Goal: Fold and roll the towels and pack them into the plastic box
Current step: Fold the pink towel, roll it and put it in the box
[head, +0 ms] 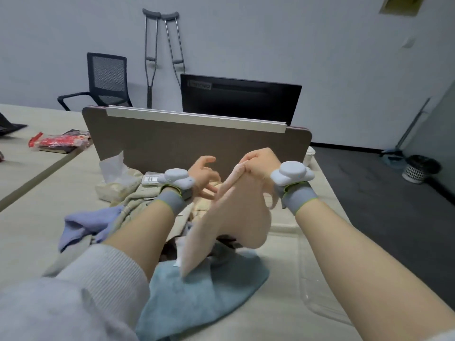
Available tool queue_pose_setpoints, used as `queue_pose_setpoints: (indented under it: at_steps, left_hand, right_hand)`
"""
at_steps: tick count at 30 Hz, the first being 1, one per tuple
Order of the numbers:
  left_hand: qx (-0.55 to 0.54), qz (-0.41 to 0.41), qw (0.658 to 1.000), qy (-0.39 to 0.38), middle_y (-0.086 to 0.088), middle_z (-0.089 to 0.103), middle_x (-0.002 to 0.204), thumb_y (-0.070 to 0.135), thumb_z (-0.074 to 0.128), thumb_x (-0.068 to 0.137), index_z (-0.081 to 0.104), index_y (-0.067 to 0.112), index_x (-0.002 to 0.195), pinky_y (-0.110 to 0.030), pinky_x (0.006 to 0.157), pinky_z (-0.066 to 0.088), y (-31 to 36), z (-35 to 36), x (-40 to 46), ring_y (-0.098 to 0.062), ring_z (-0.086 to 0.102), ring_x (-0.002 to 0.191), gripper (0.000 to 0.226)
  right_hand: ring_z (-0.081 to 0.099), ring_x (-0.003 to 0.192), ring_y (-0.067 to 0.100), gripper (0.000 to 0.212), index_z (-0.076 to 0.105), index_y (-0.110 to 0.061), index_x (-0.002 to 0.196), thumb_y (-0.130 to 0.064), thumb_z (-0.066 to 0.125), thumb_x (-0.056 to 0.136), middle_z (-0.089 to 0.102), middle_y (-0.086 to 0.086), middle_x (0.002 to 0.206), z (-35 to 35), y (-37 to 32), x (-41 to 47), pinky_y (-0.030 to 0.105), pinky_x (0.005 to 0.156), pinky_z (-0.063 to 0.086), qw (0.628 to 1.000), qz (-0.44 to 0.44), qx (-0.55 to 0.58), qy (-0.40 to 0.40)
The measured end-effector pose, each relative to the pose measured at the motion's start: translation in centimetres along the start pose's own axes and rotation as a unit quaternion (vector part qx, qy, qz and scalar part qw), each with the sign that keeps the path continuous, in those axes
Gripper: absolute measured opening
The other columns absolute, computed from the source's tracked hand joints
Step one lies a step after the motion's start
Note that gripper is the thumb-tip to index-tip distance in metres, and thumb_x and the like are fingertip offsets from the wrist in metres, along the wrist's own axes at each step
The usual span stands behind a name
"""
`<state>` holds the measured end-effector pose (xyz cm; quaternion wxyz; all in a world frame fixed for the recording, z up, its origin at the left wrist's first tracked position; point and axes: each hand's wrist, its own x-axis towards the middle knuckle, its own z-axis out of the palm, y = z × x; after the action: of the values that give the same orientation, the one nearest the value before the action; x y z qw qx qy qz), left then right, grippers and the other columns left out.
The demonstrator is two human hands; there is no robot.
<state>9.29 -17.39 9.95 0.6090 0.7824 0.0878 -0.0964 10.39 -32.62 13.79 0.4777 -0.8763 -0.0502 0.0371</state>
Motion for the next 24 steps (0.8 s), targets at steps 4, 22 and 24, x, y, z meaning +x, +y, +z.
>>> queue_pose_setpoints:
  at_steps: [4,22,24]
  left_hand:
    - [0.246,-0.019,0.967,-0.061,0.002,0.051,0.075,-0.001,0.06,0.084,0.06,0.02,0.078,-0.019,0.048,0.035,-0.6,4.4,-1.5,-0.01,0.043,0.058,0.021]
    - [0.303,0.041,0.938,0.162,-0.01,0.057,0.087,0.026,0.06,0.084,0.061,0.01,0.085,-0.029,0.07,0.04,-0.1,13.5,-6.5,-0.031,0.057,0.093,0.016]
    - [0.263,0.07,0.926,0.262,-0.019,0.064,0.105,0.018,0.054,0.092,0.062,0.004,0.103,-0.034,0.082,0.045,1.4,13.3,-6.9,-0.035,0.058,0.104,0.019]
  right_hand:
    - [0.05,0.059,0.008,0.035,0.063,-0.015,0.056,0.008,0.051,0.08,0.057,0.0,0.059,-4.0,2.3,-2.0,0.013,0.049,0.044,0.999,-0.035,0.018,-0.02]
    - [0.058,0.085,0.02,0.036,0.073,-0.02,0.086,0.003,0.046,0.079,0.065,0.003,0.084,-14.8,12.9,-5.4,0.027,0.076,0.049,0.971,-0.046,-0.226,-0.06]
    - [0.054,0.082,0.021,0.04,0.072,-0.019,0.091,0.005,0.043,0.08,0.062,0.005,0.084,-15.6,12.9,-5.3,0.025,0.069,0.042,0.975,-0.045,-0.215,-0.013]
